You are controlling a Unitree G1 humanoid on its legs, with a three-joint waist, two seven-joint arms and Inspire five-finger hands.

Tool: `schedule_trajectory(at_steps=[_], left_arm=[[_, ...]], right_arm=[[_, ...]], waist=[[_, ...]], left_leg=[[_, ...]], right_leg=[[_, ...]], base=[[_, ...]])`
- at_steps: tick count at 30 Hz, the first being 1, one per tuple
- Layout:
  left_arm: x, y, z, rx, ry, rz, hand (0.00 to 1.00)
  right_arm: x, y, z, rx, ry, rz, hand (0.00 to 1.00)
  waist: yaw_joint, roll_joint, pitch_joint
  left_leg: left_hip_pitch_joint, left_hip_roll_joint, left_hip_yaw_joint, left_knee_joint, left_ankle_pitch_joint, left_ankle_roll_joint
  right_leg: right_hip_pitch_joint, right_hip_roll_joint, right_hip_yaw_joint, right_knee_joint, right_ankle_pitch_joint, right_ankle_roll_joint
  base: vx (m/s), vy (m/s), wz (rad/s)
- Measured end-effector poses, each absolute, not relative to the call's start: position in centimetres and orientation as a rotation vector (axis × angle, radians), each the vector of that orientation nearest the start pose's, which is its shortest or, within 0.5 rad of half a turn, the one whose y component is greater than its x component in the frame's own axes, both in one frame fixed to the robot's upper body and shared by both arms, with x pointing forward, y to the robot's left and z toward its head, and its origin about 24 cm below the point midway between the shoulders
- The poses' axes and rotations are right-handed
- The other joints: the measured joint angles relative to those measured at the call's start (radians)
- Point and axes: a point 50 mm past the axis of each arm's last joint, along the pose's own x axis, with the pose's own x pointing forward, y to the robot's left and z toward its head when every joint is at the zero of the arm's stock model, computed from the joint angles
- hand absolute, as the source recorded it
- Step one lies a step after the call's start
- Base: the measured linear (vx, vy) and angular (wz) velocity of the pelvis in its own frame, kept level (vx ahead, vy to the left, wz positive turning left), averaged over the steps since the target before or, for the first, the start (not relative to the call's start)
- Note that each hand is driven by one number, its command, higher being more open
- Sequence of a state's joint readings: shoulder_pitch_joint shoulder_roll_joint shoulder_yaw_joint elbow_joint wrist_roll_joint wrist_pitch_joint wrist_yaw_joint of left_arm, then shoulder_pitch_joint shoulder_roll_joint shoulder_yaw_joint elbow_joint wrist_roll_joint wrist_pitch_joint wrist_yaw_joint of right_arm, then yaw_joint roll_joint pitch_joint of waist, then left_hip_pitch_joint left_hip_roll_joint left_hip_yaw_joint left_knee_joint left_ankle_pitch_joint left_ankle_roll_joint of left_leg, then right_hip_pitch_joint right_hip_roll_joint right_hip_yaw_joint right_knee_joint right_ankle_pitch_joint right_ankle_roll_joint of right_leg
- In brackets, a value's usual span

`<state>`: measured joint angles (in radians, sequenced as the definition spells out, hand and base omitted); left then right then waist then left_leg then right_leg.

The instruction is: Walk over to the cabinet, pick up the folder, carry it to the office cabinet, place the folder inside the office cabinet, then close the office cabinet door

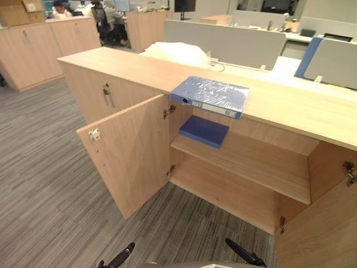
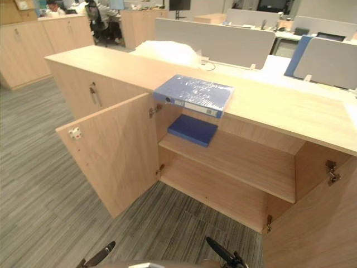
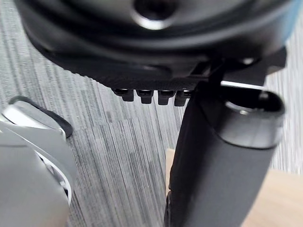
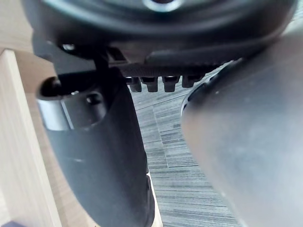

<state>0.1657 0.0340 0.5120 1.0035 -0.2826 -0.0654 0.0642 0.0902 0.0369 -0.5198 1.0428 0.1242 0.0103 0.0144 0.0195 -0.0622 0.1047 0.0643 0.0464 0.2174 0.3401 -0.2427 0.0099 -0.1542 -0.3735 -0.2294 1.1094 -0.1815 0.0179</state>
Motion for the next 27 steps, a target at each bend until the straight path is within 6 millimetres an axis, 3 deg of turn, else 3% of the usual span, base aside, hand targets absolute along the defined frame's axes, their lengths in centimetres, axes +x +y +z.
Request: schedule_trajectory(at_steps=[2, 4, 5, 7, 11, 14, 17, 18, 21, 23, 24, 25, 27], left_arm=[[5.8, 23.5, -15.9, -0.394, 0.998, 0.747, 1.0], [5.7, 22.9, -16.1, -0.405, 1.012, 0.739, 1.0], [5.7, 22.8, -16.1, -0.406, 1.02, 0.739, 1.0], [5.9, 20.8, -16.6, -0.456, 1.042, 0.708, 1.0], [6.7, 20.0, -16.5, -0.482, 1.017, 0.688, 1.0], [6.8, 20.6, -16.3, -0.499, 0.993, 0.7, 1.0], [6.6, 21.1, -16.2, -0.544, 0.969, 0.734, 1.0], [6.3, 21.2, -16.3, -0.548, 0.973, 0.74, 1.0], [5.6, 21.5, -16.3, -0.576, 0.973, 0.763, 1.0], [5.8, 21.3, -16.3, -0.628, 0.955, 0.781, 1.0], [5.9, 20.8, -16.3, -0.644, 0.955, 0.771, 1.0], [6.1, 20.5, -16.4, -0.653, 0.955, 0.762, 1.0], [6.9, 21.4, -15.5, -0.656, 0.875, 0.759, 1.0]], right_arm=[[8.3, -19.8, -16.5, 0.392, 1.076, -0.507, 1.0], [9.0, -20.2, -16.4, 0.373, 1.076, -0.489, 1.0], [9.5, -20.1, -16.3, 0.356, 1.07, -0.465, 1.0], [10.1, -21.0, -16.0, 0.331, 1.046, -0.468, 1.0], [9.6, -21.1, -16.0, 0.331, 1.058, -0.476, 1.0], [9.4, -20.3, -16.2, 0.349, 1.069, -0.469, 1.0], [9.3, -20.5, -16.2, 0.344, 1.073, -0.471, 1.0], [9.2, -20.5, -16.3, 0.343, 1.077, -0.469, 1.0], [9.1, -20.4, -16.4, 0.349, 1.088, -0.472, 1.0], [9.0, -20.3, -16.4, 0.352, 1.096, -0.471, 1.0], [8.8, -20.8, -16.4, 0.339, 1.099, -0.476, 1.0], [8.8, -21.1, -16.4, 0.329, 1.102, -0.479, 1.0], [8.3, -19.8, -16.6, 0.32, 1.128, -0.43, 1.0]], waist=[[-0.005, 0.006, 0.01], [-0.015, 0.027, 0.03], [-0.023, 0.026, 0.048], [-0.029, 0.08, 0.07], [-0.028, 0.087, 0.062], [-0.028, 0.07, 0.061], [-0.023, 0.077, 0.068], [-0.021, 0.073, 0.069], [-0.016, 0.062, 0.067], [-0.014, 0.052, 0.066], [-0.013, 0.073, 0.052], [-0.011, 0.083, 0.044], [-0.009, 0.04, 0.018]], left_leg=[[0.025, 0.003, 0.027, -0.038, 0.006, -0.011], [0.054, 0.027, 0.069, -0.052, 0.005, -0.031], [0.067, 0.032, 0.081, -0.052, -0.003, -0.05], [0.082, 0.077, 0.073, -0.079, -0.01, -0.074], [0.102, 0.128, 0.064, -0.102, 0.007, -0.097], [0.024, 0.181, 0.032, 0.097, 0.012, -0.105], [-0.151, 0.262, -0.055, 0.498, 0.057, -0.109], [-0.173, 0.27, -0.061, 0.564, 0.035, -0.111], [-0.18, 0.246, -0.064, 0.429, -0.006, -0.116], [-0.165, 0.16, -0.14, 0.147, 0.002, -0.123], [-0.147, 0.124, -0.211, -0.034, 0.111, -0.116], [-0.145, 0.118, -0.221, -0.058, 0.151, -0.128], [-0.117, 0.07, -0.195, -0.12, 0.168, -0.105]], right_leg=[[-0.032, 0.011, -0.07, -0.102, -0.041, 0.01], [-0.031, 0.061, -0.158, -0.35, -0.066, 0.019], [-0.008, 0.09, -0.19, -0.495, -0.068, -0.009], [0.027, 0.175, -0.195, -0.573, -0.06, -0.034], [0.076, 0.246, -0.22, -0.653, -0.058, -0.045], [0.122, 0.291, -0.224, -0.73, -0.051, -0.048], [0.185, 0.343, -0.207, -0.782, -0.05, -0.065], [0.214, 0.344, -0.188, -0.793, -0.045, -0.068], [0.246, 0.329, -0.139, -0.819, -0.035, -0.056], [0.242, 0.295, -0.106, -0.83, -0.023, -0.032], [0.237, 0.298, -0.095, -0.85, -0.012, -0.007], [0.236, 0.301, -0.085, -0.858, -0.012, 0.007], [0.253, 0.256, -0.076, -0.91, 0.011, 0.047]], base=[[0.16, -0.048, -0.53], [0.2, -0.146, -0.7], [0.19, -0.192, -0.59], [0.19, -0.223, -0.5], [0.09, -0.143, -0.02], [0.08, -0.13, -0.03], [0.12, -0.022, -0.22], [0.16, 0.071, -0.38], [0.16, 0.131, -0.53], [0.19, 0.254, -0.47], [0.17, 0.263, -0.36], [0.17, 0.248, -0.22], [0.21, 0.224, -0.09]])
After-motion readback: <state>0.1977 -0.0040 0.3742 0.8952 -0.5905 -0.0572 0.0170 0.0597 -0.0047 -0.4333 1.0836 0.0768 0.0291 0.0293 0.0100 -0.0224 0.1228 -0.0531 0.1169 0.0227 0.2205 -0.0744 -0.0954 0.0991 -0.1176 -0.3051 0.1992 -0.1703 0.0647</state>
